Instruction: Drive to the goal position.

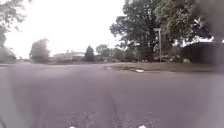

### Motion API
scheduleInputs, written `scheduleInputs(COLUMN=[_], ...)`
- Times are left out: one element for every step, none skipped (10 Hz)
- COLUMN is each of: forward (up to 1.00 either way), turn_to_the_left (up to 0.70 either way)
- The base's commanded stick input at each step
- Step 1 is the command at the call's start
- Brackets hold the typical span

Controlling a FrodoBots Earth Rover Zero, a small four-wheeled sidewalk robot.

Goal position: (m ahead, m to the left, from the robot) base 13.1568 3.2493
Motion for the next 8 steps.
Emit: scheduleInputs(forward=[1.00,1.00,1.00,1.00,1.00,1.00,1.00,1.00], turn_to_the_left=[0.00,0.00,0.00,0.00,0.00,0.01,0.02,0.00])
